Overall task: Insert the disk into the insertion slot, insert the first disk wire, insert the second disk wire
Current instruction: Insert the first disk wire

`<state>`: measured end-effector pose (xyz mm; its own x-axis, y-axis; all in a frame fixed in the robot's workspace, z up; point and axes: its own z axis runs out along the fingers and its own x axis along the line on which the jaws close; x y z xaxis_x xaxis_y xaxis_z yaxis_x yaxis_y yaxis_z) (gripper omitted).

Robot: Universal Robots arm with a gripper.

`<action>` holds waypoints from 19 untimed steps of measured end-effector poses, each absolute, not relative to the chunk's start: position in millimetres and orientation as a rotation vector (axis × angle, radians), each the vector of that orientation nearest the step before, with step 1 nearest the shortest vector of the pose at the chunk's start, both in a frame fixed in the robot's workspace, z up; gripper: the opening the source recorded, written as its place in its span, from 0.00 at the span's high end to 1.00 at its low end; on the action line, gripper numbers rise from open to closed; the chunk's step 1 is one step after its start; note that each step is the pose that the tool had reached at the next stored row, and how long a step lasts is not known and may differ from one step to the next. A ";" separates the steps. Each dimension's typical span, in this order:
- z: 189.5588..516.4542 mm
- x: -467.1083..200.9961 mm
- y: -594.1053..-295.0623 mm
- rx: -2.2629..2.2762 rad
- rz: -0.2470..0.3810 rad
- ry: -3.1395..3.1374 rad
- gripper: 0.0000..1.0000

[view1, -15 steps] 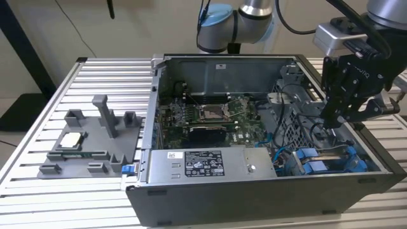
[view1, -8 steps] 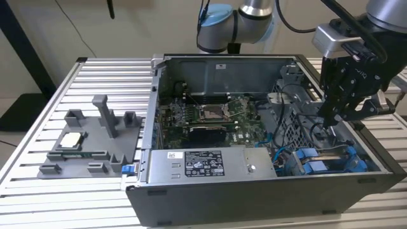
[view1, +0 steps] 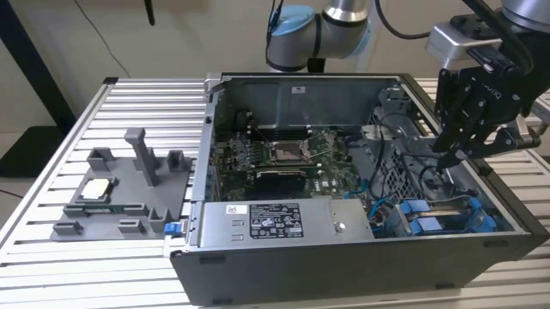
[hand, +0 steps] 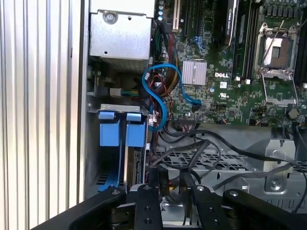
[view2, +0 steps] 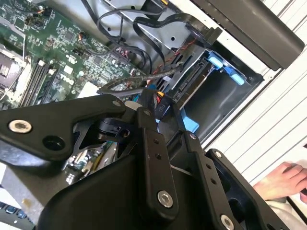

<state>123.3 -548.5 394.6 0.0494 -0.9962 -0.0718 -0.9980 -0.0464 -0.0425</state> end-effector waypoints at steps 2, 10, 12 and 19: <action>394.2 123.4 -549.2 -2.217 0.032 2.113 0.68; 386.9 123.2 -551.1 -2.214 0.024 2.109 0.68; 386.8 123.1 -551.1 -2.214 0.024 2.109 0.77; 386.7 123.1 -551.1 -2.213 0.024 2.109 0.81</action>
